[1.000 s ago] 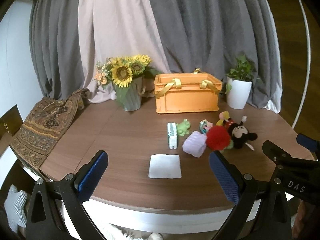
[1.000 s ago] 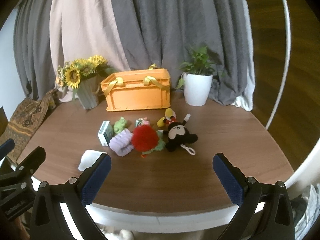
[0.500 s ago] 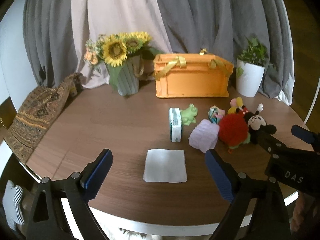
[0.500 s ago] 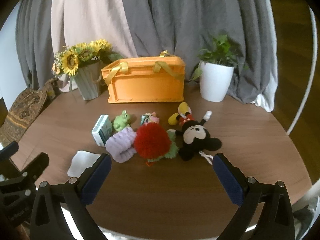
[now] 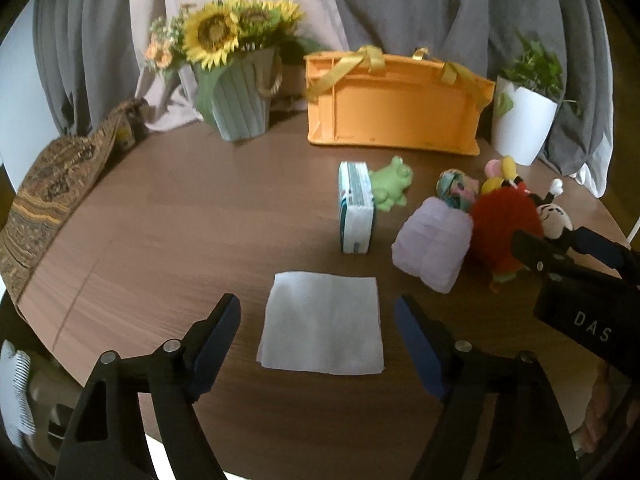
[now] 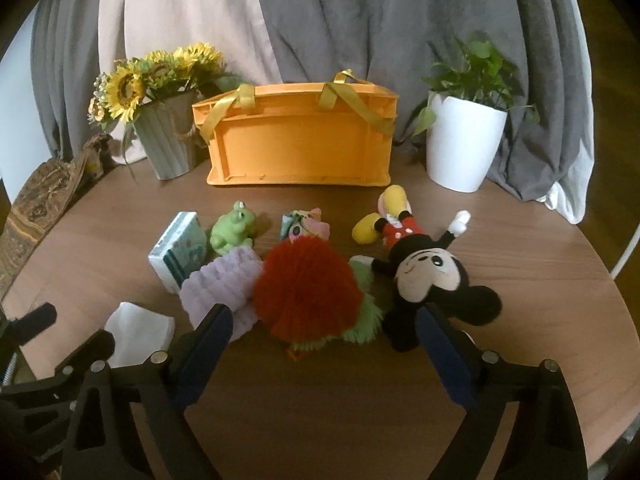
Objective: Organize soft objects
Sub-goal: 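Grasp the white cloth with the left tool while the right tool grasps the red pompom toy, then carry the white cloth and red pompom toy with both tools over the orange crate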
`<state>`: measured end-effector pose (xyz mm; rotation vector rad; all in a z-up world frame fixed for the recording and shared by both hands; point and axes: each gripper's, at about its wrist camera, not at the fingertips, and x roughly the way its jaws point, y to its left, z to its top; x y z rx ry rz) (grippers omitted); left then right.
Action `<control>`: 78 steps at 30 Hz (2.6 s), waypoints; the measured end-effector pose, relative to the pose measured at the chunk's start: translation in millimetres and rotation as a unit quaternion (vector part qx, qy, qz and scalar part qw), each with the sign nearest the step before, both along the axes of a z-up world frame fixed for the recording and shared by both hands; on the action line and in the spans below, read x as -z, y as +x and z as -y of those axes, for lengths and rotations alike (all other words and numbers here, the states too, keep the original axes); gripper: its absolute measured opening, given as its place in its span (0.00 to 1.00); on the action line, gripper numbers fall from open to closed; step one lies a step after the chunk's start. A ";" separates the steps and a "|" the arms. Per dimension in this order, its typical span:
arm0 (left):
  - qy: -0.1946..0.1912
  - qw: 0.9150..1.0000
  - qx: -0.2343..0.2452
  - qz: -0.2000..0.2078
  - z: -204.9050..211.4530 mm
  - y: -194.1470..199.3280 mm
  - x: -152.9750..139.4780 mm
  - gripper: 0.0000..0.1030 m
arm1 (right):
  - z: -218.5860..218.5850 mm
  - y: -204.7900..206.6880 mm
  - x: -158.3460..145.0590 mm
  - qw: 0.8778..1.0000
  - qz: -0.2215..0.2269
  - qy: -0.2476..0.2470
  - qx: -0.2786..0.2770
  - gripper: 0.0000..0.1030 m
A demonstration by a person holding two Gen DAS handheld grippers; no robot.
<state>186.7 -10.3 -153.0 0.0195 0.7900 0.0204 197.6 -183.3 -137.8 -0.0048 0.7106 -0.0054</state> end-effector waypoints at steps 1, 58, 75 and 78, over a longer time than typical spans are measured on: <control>-0.001 1.000 -0.001 -0.003 -0.5 1.6 2.6 0.74 | -0.9 3.1 2.1 1.000 -0.001 -0.003 -0.001 0.89; -0.063 0.993 0.094 0.040 -20.6 10.9 -60.6 0.08 | -18.9 -10.9 -37.9 0.997 0.001 0.069 0.030 0.25; -0.078 0.978 0.157 0.114 -43.2 46.7 -123.2 0.08 | -55.4 1.5 -94.3 0.995 0.054 0.071 0.046 0.26; -0.082 0.975 0.164 0.123 -42.9 53.1 -129.9 0.08 | -58.0 3.6 -101.3 0.994 0.067 0.072 0.055 0.26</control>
